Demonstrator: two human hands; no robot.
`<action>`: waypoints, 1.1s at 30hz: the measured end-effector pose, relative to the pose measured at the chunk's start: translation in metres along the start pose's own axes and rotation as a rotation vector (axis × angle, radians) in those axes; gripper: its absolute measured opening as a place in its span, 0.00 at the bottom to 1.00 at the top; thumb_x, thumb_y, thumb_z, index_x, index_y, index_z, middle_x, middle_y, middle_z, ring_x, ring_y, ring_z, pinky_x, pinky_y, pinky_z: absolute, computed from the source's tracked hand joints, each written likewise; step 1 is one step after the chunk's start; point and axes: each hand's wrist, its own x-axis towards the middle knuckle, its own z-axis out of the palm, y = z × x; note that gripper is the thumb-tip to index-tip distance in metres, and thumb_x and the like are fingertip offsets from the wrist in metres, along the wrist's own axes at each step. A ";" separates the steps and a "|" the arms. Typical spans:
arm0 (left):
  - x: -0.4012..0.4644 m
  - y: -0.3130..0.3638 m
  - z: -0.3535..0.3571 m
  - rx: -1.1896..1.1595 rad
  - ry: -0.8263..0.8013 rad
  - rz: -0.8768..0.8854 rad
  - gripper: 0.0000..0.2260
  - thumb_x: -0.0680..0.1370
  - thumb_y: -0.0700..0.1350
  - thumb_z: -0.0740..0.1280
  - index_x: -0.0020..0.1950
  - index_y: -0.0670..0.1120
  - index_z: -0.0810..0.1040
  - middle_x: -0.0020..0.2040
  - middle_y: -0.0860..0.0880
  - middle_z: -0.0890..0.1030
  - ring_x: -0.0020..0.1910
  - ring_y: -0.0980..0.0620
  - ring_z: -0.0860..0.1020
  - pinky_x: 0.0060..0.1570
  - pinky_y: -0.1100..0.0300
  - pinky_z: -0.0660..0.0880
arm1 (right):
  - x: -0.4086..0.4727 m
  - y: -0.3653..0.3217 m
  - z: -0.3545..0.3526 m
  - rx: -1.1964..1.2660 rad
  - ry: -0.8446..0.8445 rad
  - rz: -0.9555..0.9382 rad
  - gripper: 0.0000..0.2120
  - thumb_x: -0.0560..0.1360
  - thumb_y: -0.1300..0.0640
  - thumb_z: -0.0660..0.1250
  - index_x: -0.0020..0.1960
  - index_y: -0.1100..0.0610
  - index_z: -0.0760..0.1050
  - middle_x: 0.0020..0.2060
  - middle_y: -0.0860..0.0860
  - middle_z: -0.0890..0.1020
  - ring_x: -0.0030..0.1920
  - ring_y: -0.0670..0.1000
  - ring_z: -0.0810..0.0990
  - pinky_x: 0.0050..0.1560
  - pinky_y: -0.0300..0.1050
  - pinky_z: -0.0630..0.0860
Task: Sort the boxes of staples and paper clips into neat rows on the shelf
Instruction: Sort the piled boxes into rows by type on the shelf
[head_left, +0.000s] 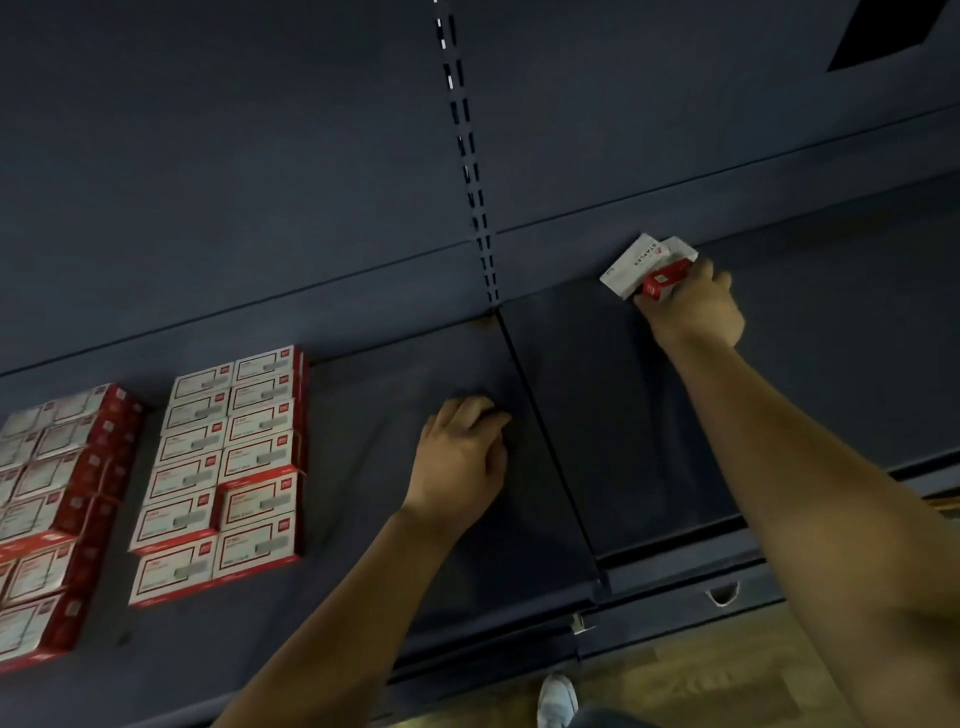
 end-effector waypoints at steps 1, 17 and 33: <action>0.000 0.000 0.000 -0.005 0.005 0.001 0.16 0.73 0.41 0.56 0.51 0.40 0.82 0.48 0.44 0.80 0.44 0.41 0.77 0.42 0.49 0.77 | -0.001 0.001 0.001 0.006 0.013 -0.004 0.33 0.72 0.46 0.68 0.68 0.60 0.60 0.63 0.58 0.68 0.60 0.61 0.72 0.54 0.54 0.71; -0.013 0.055 -0.031 -0.913 0.047 -0.565 0.09 0.78 0.39 0.64 0.50 0.52 0.80 0.49 0.50 0.82 0.50 0.59 0.79 0.50 0.70 0.73 | -0.168 0.005 -0.026 0.755 -0.294 -0.258 0.28 0.63 0.65 0.77 0.55 0.51 0.64 0.46 0.42 0.74 0.43 0.32 0.75 0.40 0.25 0.70; -0.038 0.029 -0.074 -1.202 0.195 -0.717 0.09 0.73 0.36 0.69 0.53 0.43 0.80 0.49 0.42 0.82 0.49 0.50 0.81 0.49 0.59 0.78 | -0.220 -0.016 -0.013 0.900 -0.563 -0.427 0.20 0.66 0.54 0.70 0.57 0.51 0.73 0.50 0.38 0.80 0.52 0.40 0.78 0.49 0.33 0.74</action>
